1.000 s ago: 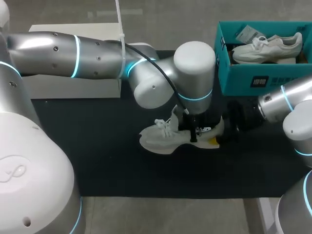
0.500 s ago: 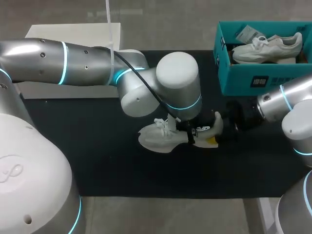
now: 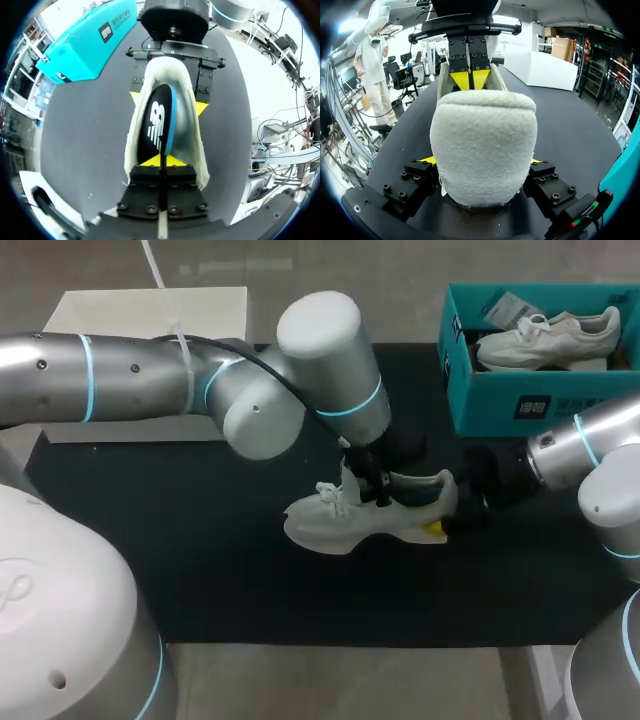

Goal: Take the shoe out of the shoebox, open the shoe tongue, remove and reinsert the insole, then place the shoe into the shoebox

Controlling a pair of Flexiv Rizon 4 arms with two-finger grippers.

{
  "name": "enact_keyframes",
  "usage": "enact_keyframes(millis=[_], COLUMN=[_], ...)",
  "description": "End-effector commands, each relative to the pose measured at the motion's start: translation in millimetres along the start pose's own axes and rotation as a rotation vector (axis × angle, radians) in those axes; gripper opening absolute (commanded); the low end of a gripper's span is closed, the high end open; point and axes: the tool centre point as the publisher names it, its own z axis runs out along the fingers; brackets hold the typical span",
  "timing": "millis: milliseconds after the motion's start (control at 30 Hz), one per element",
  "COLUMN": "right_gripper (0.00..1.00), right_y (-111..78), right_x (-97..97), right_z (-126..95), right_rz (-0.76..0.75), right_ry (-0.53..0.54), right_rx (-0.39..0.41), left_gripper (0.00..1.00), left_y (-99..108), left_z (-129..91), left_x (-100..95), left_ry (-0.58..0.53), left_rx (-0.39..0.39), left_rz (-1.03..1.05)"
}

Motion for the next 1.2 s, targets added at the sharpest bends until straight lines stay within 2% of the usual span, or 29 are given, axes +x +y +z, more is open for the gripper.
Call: enact_keyframes(millis=[33,233,533,733,833,1100,1200], right_gripper=[0.00,0.00,0.00,0.00,0.00,0.00,0.00], right_y=[-2.1,-2.1,-2.1,-2.1,-2.1,-2.1,-2.1], right_x=[2.2,2.2,2.2,2.2,2.2,2.2,2.2], right_z=[3,3,3,3,3,3,3], right_rz=[0.000,0.000,0.000,0.000,0.000,0.000,0.000], right_ry=[-0.001,-0.001,-0.001,-0.001,-0.001,-0.001,-0.001], right_rx=[0.001,0.001,0.001,0.001,0.001,0.001,0.001], left_gripper=[0.00,0.00,0.00,0.00,0.00,0.00,0.00], left_y=[7,7,-5,-25,-38,-77,-96], left_z=[-16,-26,-55,-65,-78,-121,-150], left_x=[-5.2,-7.1,-7.6,-2.7,0.6,15.9,22.7], left_ry=[0.065,0.127,0.319,0.428,0.495,0.575,0.586], left_rx=[0.037,0.074,0.220,0.302,0.363,0.514,0.599], left_rz=[-0.006,-0.020,-0.039,-0.039,-0.035,0.013,0.066])
